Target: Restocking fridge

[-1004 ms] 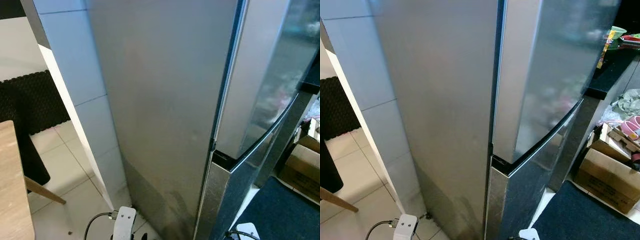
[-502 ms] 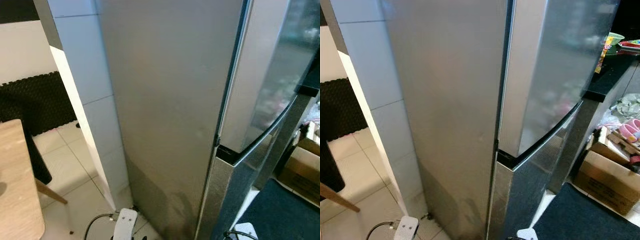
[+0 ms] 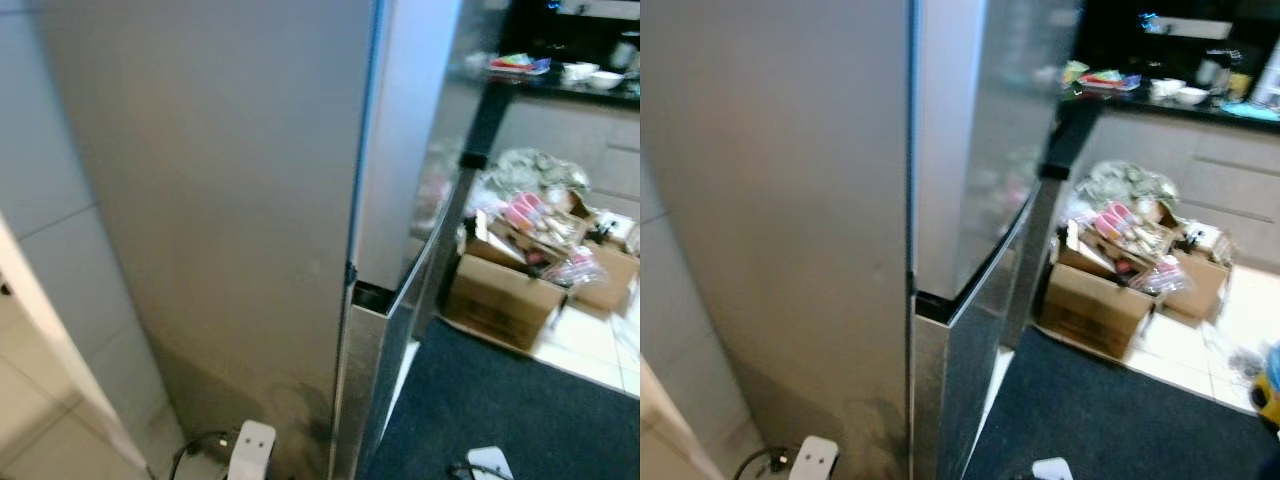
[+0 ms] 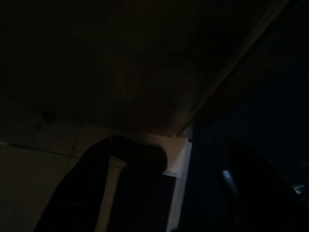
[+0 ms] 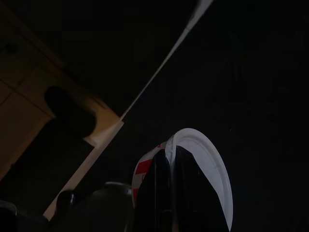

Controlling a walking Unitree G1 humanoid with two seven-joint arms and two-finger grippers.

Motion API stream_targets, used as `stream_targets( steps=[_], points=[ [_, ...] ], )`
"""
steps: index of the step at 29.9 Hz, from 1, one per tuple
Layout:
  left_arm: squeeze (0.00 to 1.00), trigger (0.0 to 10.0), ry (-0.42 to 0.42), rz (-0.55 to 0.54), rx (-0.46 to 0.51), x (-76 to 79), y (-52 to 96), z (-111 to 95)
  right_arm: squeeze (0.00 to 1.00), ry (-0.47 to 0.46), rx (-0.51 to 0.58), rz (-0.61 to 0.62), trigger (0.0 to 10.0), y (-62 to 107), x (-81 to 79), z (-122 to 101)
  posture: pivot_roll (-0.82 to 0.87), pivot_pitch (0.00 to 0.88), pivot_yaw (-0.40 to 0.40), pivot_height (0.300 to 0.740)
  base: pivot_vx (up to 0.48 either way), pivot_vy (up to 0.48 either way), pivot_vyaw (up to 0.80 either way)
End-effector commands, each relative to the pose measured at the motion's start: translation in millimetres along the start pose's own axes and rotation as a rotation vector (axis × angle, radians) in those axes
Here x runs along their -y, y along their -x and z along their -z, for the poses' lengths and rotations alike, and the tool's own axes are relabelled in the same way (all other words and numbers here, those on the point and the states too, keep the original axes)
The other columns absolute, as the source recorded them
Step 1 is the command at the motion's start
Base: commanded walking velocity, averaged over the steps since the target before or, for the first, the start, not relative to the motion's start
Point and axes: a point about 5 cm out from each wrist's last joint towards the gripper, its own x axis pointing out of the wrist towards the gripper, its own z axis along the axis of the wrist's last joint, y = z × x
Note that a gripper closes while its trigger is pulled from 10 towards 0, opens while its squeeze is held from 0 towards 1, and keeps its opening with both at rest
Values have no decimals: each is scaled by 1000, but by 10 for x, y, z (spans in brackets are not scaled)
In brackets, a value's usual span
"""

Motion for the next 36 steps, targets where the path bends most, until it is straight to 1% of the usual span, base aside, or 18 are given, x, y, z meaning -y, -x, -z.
stream_targets(
  steps=[1,4,23,25,27,36],
  points=[
    [0,10000,16,6,-19,-9,34,77,0,-10,1,-1,10000,1,0,5,-46,94,11,740,0,0,0],
    [0,10000,13,11,-20,-5,34,77,0,-10,1,1,10000,0,0,2,-48,90,13,740,0,-109,0],
    [0,10000,28,23,-17,25,25,69,0,5,3,4,10000,3,24,-16,-53,73,10,740,0,-475,0],
    [0,10000,57,10,-20,15,26,77,0,7,2,3,10000,3,24,-17,-55,68,10,740,0,0,0],
    [0,10000,66,3,-17,5,26,72,0,8,2,3,10000,2,25,-20,-55,68,10,740,0,0,0],
    [0,10000,70,-2,-21,-23,33,81,0,12,2,0,10000,2,23,-22,-53,72,9,740,0,0,0]
  ],
)
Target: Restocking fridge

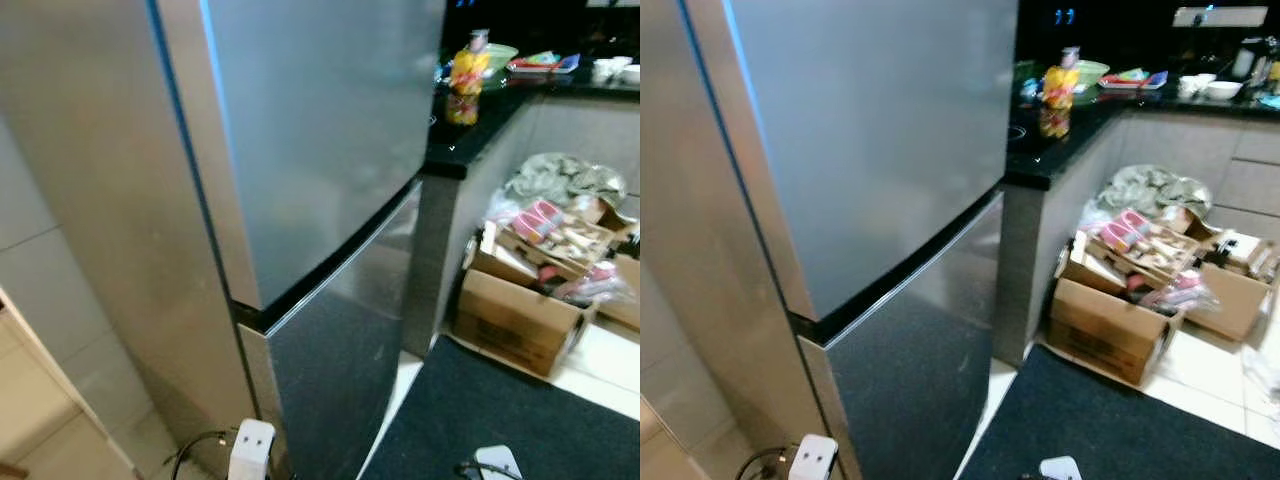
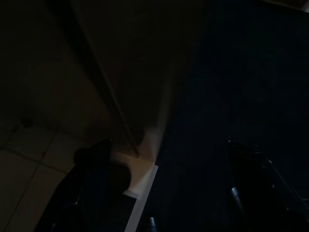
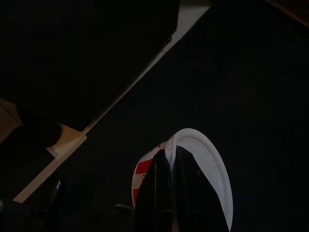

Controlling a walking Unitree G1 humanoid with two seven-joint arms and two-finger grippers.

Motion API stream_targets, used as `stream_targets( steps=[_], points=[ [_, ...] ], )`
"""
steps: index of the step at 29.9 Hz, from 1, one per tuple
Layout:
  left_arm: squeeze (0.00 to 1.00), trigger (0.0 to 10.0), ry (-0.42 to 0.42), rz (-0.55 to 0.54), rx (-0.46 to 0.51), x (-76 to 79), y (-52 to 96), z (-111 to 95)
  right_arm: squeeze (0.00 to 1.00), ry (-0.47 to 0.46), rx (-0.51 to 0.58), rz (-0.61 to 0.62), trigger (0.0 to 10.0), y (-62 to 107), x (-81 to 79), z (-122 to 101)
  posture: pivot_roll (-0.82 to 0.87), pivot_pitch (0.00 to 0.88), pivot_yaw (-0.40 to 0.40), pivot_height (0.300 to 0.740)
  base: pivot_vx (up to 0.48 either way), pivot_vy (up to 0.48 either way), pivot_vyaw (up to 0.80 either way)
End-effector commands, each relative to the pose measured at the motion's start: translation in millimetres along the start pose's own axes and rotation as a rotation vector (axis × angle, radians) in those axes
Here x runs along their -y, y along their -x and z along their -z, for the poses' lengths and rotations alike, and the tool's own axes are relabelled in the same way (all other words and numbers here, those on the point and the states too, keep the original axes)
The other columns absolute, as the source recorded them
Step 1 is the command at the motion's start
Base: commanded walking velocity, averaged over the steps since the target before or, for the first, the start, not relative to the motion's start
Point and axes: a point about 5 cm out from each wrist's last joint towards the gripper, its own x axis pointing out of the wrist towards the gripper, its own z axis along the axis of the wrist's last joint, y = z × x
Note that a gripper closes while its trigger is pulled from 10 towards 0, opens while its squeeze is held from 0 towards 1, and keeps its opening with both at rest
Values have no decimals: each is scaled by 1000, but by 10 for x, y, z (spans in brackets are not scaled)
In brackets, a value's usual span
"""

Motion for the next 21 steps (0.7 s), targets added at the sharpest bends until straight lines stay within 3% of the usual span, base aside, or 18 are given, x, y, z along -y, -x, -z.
stream_targets(
  steps=[1,9,15,16,17,21],
  points=[
    [0,10000,9,-13,-20,-42,24,52,0,-6,-12,-16,10000,-7,-57,37,-53,73,10,740,0,0,0],
    [0,10000,8,-24,-9,-62,25,35,0,-8,-11,-17,10000,-8,-59,32,-54,74,10,740,0,0,0],
    [0,10000,-11,-43,23,-225,73,7,0,-16,-10,-18,10000,-6,-58,38,-53,84,10,740,0,0,0],
    [0,2824,-21,-51,40,-283,97,-3,0,-16,-12,-17,10000,-4,-56,45,-50,87,8,740,0,0,0],
    [0,0,-6,-58,81,-390,141,-35,0,-16,-16,-17,10000,0,-53,62,-46,87,6,740,0,0,0],
    [0,0,-1,-68,112,-456,163,-75,0,-14,-19,-17,10000,1,-53,70,-42,88,4,740,0,0,0]
  ],
)
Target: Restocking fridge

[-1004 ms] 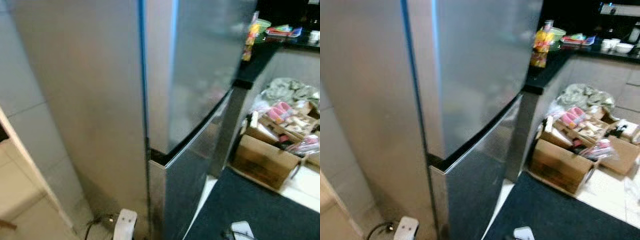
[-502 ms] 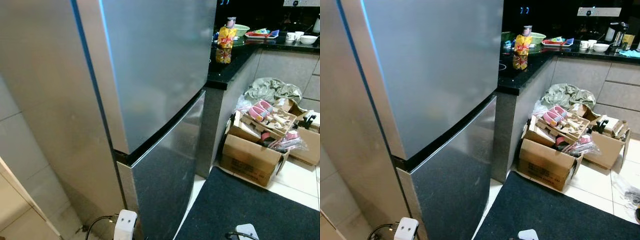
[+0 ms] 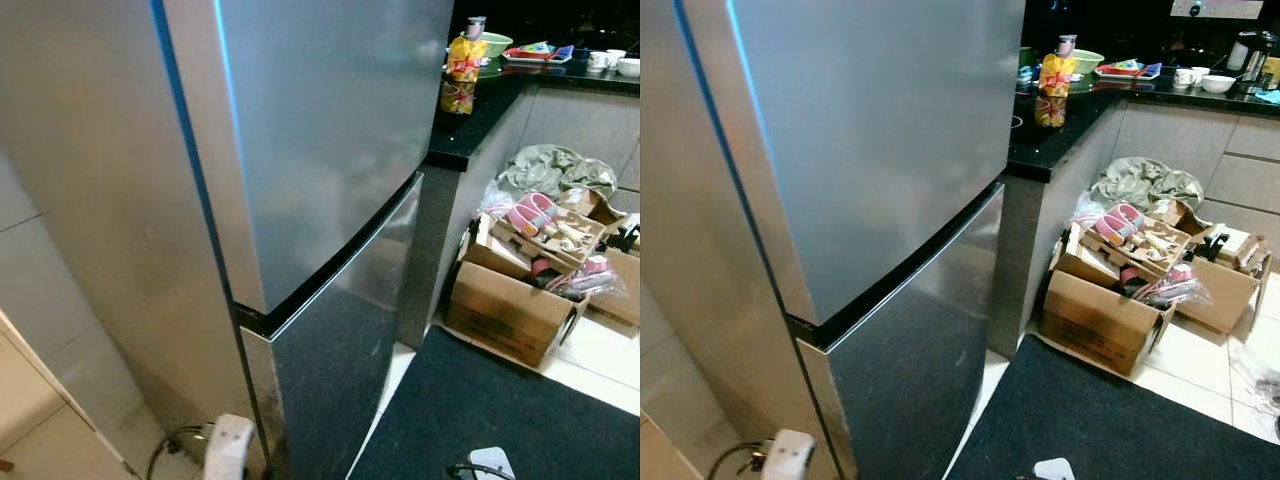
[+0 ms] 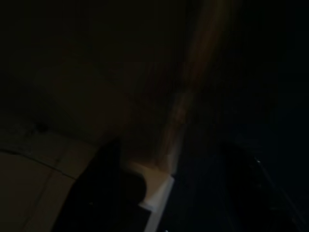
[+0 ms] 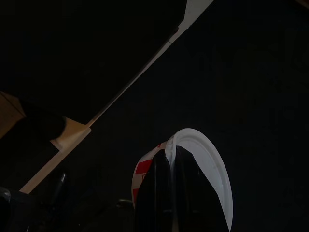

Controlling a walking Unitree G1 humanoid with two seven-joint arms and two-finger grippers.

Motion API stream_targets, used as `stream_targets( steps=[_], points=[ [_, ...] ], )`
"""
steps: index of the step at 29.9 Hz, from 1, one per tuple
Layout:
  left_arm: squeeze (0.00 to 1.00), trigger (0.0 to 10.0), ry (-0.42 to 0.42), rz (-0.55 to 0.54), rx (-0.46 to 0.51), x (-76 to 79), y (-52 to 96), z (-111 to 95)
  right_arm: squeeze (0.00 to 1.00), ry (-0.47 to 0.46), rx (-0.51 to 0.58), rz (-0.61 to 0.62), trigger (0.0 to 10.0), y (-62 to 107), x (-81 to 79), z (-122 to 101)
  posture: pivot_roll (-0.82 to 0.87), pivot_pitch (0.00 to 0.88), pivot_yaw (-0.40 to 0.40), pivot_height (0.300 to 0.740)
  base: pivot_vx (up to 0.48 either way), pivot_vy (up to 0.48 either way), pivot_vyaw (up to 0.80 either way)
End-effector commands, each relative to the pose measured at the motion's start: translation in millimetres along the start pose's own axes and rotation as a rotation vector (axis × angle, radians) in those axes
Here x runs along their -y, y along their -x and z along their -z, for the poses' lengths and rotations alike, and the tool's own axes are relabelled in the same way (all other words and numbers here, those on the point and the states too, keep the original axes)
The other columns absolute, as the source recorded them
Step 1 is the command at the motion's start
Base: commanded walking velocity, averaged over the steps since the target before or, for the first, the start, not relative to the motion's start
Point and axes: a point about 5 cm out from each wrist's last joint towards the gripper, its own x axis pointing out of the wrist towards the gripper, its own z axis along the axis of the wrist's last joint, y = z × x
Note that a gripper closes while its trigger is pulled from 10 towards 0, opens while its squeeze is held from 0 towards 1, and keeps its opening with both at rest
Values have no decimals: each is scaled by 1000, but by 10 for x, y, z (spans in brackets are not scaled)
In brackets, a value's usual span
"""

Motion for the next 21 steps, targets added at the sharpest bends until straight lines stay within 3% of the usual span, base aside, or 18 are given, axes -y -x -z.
stream_targets(
  steps=[1,7,9,13,21],
  points=[
    [0,0,-1,-1,11,-47,38,18,0,-8,-18,-2,10000,10,-5,59,-40,89,4,740,0,0,0],
    [0,0,-38,37,119,-114,61,-140,0,-9,-17,-2,10000,5,-18,54,-41,92,9,740,0,0,0],
    [0,0,-6,46,148,-110,51,-188,0,-9,-19,0,10000,6,-16,59,-37,92,7,740,0,0,0],
    [0,0,13,115,228,23,5,-340,0,-6,-21,2,10000,10,-13,72,-44,92,10,740,0,0,0],
    [0,0,11,160,287,92,-18,-465,0,-6,-17,7,10000,12,0,66,-45,93,9,740,0,0,0]
  ],
)
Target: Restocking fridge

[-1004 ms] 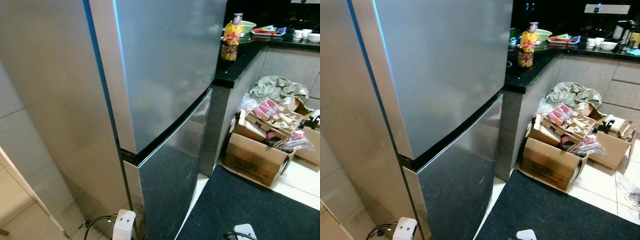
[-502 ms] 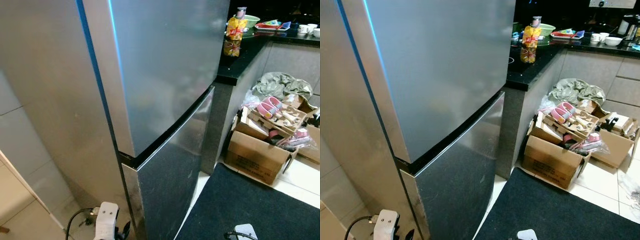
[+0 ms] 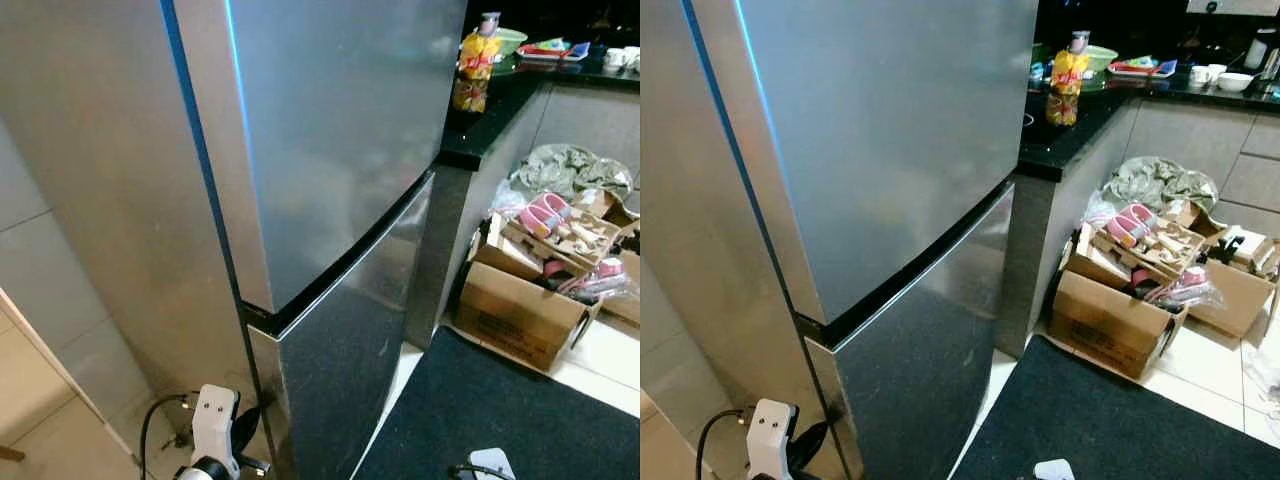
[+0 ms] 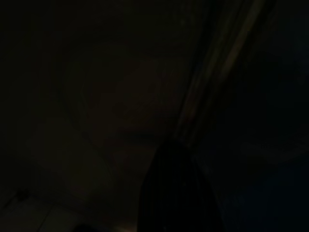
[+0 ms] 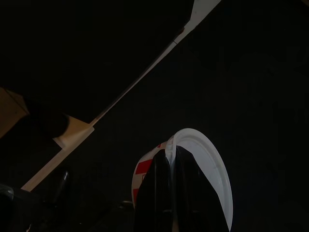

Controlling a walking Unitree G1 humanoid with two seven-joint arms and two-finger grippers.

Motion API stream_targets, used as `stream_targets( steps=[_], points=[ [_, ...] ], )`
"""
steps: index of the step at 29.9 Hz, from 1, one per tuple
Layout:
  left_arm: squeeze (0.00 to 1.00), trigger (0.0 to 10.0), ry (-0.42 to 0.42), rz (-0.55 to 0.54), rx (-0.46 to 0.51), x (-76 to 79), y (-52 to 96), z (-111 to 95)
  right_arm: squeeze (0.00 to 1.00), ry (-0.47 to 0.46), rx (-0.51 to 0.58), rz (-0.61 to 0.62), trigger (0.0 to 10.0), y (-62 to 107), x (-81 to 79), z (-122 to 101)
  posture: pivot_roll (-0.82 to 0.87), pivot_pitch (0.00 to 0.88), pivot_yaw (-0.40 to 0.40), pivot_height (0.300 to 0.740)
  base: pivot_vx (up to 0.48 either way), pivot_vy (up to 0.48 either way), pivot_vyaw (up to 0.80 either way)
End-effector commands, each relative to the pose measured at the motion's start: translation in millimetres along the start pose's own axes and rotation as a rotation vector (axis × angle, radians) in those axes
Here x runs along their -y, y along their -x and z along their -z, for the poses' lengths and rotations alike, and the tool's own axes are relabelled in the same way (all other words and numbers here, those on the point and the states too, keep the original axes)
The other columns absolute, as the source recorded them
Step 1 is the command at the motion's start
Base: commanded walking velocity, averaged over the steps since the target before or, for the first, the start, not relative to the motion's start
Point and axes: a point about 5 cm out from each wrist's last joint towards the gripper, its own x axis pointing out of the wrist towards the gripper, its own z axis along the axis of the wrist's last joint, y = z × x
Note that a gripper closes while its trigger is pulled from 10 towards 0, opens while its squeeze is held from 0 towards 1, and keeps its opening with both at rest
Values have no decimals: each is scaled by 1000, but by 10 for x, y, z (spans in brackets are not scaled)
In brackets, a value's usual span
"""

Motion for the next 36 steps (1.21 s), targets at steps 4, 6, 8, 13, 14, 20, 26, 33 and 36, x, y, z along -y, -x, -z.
stream_targets(
  steps=[4,6,8,13,14,20,26,33,36],
  points=[
    [0,0,15,113,62,151,-78,-126,0,3,-17,6,10000,16,13,65,-46,94,9,740,0,0,0],
    [0,0,10,171,58,207,-72,-126,0,3,-17,7,10000,17,16,66,-49,92,10,740,0,0,0],
    [0,0,-4,223,52,253,-62,-127,0,3,-16,9,10000,18,19,66,-51,89,12,740,0,0,0],
    [0,5725,-23,270,29,256,-47,-111,0,6,-15,10,10000,19,26,62,-51,85,8,740,0,0,0],
    [0,5725,-23,270,29,256,-47,-111,0,6,-15,10,10000,19,26,62,-51,85,8,740,0,0,0],
    [1000,10000,-36,304,-14,230,-122,-128,0,21,-14,7,10000,17,29,47,-49,82,0,740,0,0,0],
    [1000,10000,4,443,-50,314,-224,-215,0,26,-11,10,10000,20,51,32,-62,82,6,740,0,0,0],
    [1000,10000,196,775,-171,620,-152,-214,0,34,-31,1,10000,34,54,90,-64,83,4,740,0,0,0],
    [463,10000,356,999,-199,828,-55,-361,0,52,-59,-11,10000,46,51,149,-66,85,5,740,0,0,0]
  ],
)
